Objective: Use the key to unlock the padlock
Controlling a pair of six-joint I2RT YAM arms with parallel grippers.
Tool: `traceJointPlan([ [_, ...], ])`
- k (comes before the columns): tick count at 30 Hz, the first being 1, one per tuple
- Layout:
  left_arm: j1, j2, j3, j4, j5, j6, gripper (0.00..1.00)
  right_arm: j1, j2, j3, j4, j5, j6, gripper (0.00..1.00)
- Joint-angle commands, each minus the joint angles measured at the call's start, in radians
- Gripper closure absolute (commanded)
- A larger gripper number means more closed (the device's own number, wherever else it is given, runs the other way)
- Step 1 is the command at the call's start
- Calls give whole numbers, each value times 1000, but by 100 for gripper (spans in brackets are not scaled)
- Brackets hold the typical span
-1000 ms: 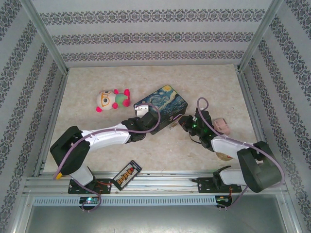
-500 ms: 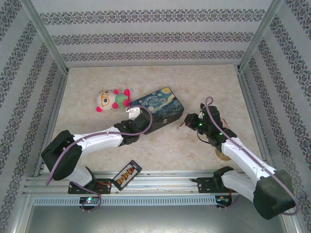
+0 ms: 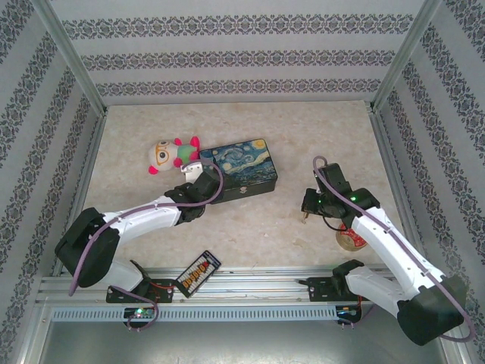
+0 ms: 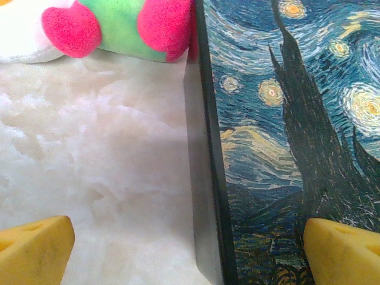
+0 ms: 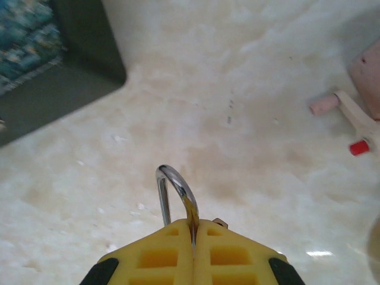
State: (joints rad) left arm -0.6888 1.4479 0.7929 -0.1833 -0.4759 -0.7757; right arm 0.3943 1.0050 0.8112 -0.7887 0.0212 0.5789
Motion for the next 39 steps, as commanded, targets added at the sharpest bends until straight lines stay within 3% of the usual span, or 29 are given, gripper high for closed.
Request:
traceJointPlan([
  [1, 35, -18, -29, -4, -12, 56, 2, 35, 46, 43, -102, 111, -32, 100],
  [12, 45, -20, -1, 182, 167, 151, 2, 82, 267, 116, -127, 224, -39, 100],
  [19, 45, 31, 46, 225, 180, 162, 1, 92, 403, 166, -122, 231, -43, 100],
  [25, 55, 104, 78, 264, 202, 185, 1, 99, 397, 166, -28, 75, -56, 100],
  [32, 76, 199, 123, 346, 310, 231, 0, 138, 377, 151, 59, -116, -51, 100],
  [39, 84, 261, 198, 330, 362, 234, 1, 110, 404, 97, 182, -314, -70, 100],
])
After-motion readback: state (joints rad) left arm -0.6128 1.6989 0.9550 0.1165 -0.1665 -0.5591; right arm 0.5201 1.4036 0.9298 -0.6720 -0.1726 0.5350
